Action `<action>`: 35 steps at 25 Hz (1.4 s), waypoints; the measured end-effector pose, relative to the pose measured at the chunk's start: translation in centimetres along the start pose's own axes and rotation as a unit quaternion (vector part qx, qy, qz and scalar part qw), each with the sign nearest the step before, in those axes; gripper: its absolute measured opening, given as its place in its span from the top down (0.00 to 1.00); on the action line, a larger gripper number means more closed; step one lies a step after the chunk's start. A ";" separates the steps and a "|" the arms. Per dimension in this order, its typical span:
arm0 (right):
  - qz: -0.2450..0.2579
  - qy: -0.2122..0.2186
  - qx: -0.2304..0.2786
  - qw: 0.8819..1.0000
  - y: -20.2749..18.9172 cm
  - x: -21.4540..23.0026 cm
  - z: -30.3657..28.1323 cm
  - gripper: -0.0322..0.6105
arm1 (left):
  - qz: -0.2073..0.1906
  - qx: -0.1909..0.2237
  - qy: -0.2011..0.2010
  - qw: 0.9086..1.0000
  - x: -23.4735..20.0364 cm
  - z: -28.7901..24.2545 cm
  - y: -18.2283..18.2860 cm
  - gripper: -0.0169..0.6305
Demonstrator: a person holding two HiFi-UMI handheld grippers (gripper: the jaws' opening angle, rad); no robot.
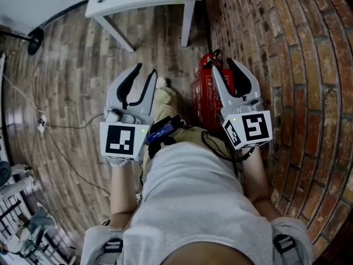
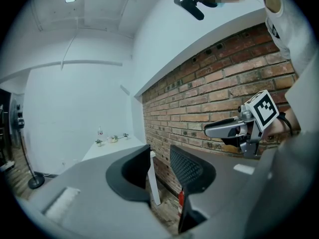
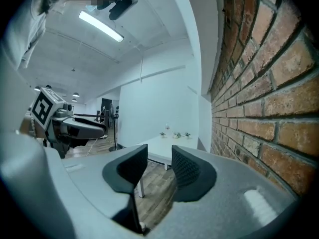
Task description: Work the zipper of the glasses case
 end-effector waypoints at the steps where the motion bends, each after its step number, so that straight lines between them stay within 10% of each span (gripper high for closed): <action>1: 0.001 -0.002 -0.001 1.000 0.0 0.2 -0.4 0.72 | -0.001 0.002 -0.003 1.000 -0.3 -0.5 0.0 0.78; 35: -0.025 -0.100 -0.046 0.994 1.7 7.9 -20.3 0.72 | -0.040 -0.022 -0.118 0.992 -15.5 -21.6 0.1 0.78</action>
Point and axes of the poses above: the fingertips, and each gripper's own axes: z backward along the fingers, x to its right, y out of its top, the point moved 3 cm from there along z, backward along the fingers, and after that the axes turned 4 degrees about -x, right-handed, at the moved point
